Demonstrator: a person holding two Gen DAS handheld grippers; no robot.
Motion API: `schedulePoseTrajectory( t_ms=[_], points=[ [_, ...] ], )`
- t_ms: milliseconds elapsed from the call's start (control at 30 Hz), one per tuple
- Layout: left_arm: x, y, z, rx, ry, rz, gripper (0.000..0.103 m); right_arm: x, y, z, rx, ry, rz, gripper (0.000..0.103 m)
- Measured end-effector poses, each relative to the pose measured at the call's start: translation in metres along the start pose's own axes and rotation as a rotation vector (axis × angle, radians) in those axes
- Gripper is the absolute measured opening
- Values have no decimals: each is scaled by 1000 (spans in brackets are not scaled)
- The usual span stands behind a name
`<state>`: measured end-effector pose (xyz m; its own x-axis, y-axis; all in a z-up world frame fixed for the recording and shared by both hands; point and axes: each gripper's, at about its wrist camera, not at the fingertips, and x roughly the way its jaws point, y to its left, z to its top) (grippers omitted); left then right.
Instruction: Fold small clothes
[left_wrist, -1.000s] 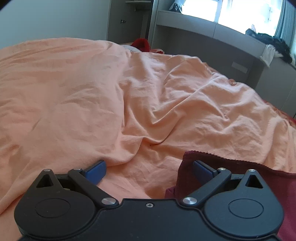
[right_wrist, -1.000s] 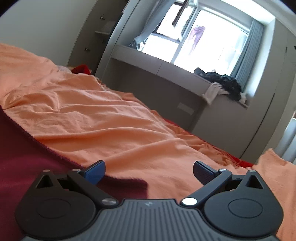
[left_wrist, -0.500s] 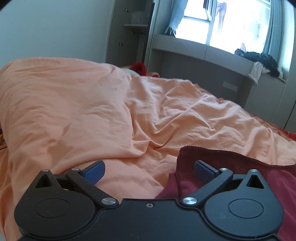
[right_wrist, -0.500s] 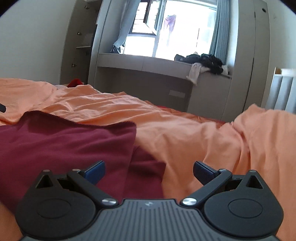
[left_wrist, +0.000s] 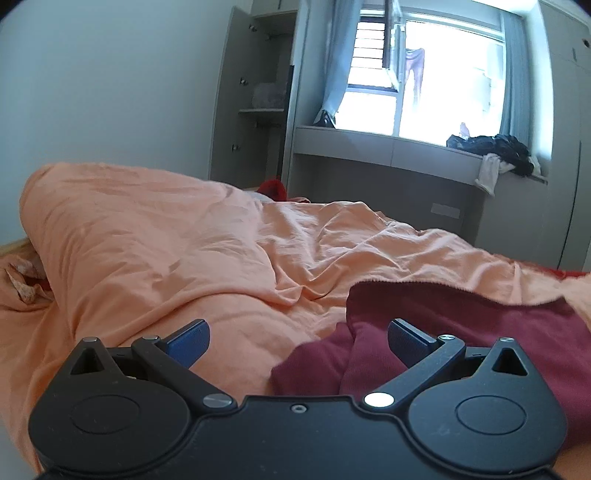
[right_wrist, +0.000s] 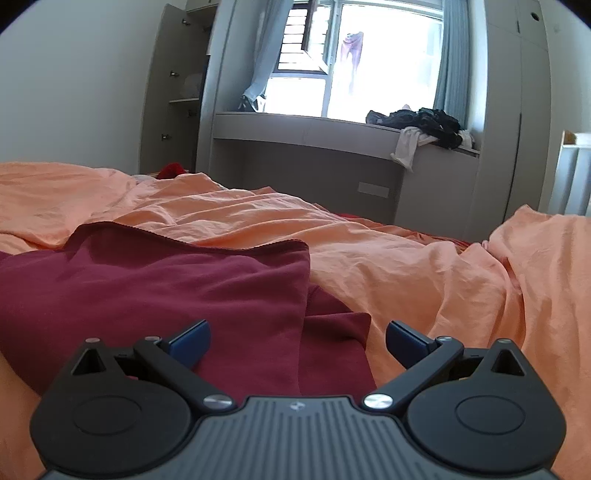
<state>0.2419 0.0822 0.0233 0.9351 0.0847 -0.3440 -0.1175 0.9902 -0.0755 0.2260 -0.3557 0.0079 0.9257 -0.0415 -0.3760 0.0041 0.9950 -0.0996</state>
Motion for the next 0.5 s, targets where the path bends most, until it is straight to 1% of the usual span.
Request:
schedulePoseTrajectory(
  t_ms=[67, 200, 367, 500],
  points=[
    [-5, 0, -8, 10, 5, -3, 102, 1, -1, -1, 17, 5, -3, 103],
    [-4, 4, -19, -8, 59, -25, 102, 1, -1, -5, 40, 22, -17, 103],
    [-3, 3, -26, 11, 80, -23, 102, 6, -2, -11, 40, 59, -98, 103],
    [-2, 2, -28, 25, 87, -23, 102, 9, -9, -12, 65, 70, -138, 103]
  ],
)
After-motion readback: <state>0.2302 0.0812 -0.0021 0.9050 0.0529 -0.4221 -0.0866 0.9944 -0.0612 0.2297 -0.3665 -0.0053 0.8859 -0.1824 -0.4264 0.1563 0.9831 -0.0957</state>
